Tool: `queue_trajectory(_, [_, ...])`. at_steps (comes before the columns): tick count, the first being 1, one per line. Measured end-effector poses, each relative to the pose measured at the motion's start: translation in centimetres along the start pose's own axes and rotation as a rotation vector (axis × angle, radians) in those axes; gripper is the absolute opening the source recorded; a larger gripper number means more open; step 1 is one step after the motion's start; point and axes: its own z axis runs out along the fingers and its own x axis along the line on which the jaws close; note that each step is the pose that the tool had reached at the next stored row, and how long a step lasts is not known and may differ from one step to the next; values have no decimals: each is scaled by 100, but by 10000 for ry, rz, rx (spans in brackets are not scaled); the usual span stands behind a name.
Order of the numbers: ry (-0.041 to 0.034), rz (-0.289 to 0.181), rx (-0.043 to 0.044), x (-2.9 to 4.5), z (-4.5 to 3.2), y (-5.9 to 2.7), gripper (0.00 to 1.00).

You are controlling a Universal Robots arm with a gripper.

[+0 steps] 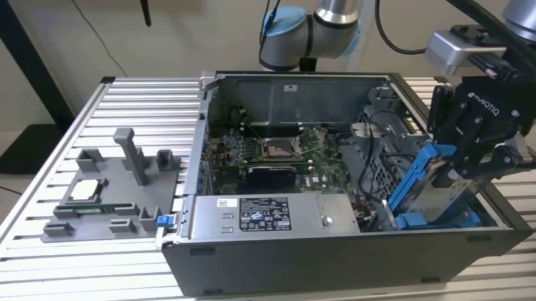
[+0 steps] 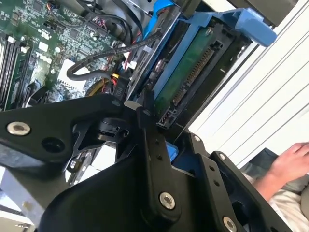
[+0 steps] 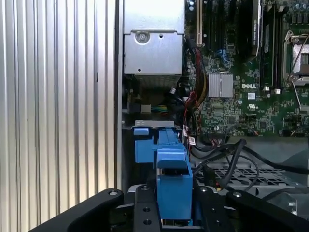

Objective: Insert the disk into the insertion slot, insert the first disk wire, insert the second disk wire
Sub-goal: 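Insert the disk into the insertion slot, then insert the first disk wire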

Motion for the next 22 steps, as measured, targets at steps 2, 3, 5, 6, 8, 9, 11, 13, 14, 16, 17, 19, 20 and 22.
queue_trajectory(2, [-30,-2,6,0,-3,1,0])
queue_trajectory(3, [-34,-2,9,-1,3,1,0])
queue_trajectory(5, [-33,-2,12,-2,12,0,0])
queue_trajectory(6, [-35,-2,13,-3,14,0,0])
queue_trajectory(8, [-39,-2,13,-3,16,0,100])
queue_trajectory(9, [-39,-2,14,-3,17,0,100])
queue_trajectory(11, [-41,-2,13,-3,6,1,100])
queue_trajectory(13, [-42,-2,13,-5,-33,3,100])
queue_trajectory(14, [-42,-2,13,-13,-54,4,100])
queue_trajectory(16, [-42,-3,16,-38,-90,7,100])
queue_trajectory(17, [-43,-3,18,-52,-98,8,100])
queue_trajectory(19, [-45,-1,23,-93,-103,15,100])
queue_trajectory(20, [-74,-4,29,-124,-104,20,100])
queue_trajectory(22, [-155,-8,31,-184,-97,26,100])
